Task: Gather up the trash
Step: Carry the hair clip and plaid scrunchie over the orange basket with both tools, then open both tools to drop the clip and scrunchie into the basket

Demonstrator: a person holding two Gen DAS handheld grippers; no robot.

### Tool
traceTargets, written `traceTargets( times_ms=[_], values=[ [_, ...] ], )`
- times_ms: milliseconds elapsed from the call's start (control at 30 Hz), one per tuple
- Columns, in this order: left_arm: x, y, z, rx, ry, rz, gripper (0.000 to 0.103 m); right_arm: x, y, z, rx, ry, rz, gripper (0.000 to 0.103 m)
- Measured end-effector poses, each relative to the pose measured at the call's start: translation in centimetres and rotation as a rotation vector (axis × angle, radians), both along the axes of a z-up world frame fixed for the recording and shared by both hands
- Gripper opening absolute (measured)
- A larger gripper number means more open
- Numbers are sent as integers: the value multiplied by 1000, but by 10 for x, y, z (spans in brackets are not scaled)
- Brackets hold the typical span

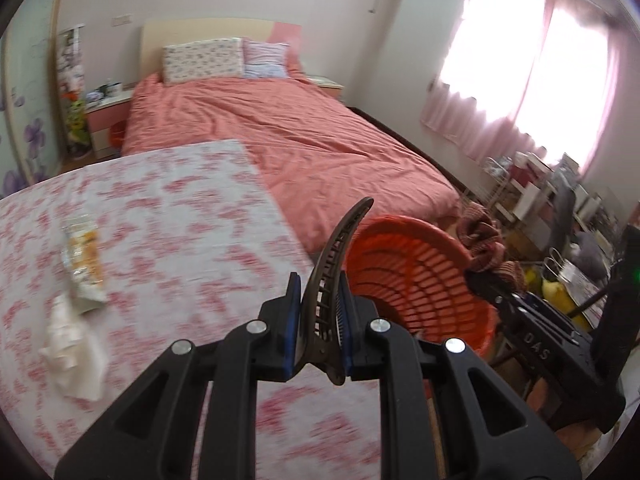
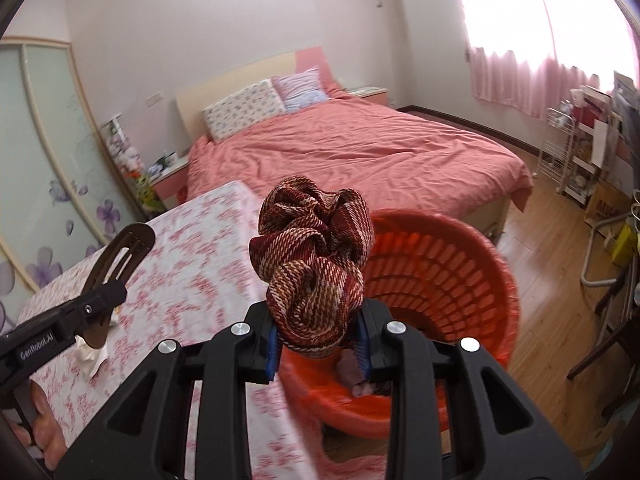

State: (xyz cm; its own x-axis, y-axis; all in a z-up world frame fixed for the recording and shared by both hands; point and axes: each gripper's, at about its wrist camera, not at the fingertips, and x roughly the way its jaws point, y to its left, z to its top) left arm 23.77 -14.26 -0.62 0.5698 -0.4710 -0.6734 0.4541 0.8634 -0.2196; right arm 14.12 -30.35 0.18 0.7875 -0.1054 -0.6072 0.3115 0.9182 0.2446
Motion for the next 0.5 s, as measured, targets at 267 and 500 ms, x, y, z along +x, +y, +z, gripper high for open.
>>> traceTargets(
  times_ms=[267, 500],
  values=[
    [10, -76, -16, 5, 11, -97, 18, 4, -40, -14, 33, 9, -75, 30],
    [20, -112, -38, 59, 15, -122, 39, 8, -54, -28, 68, 25, -94, 56]
  ],
)
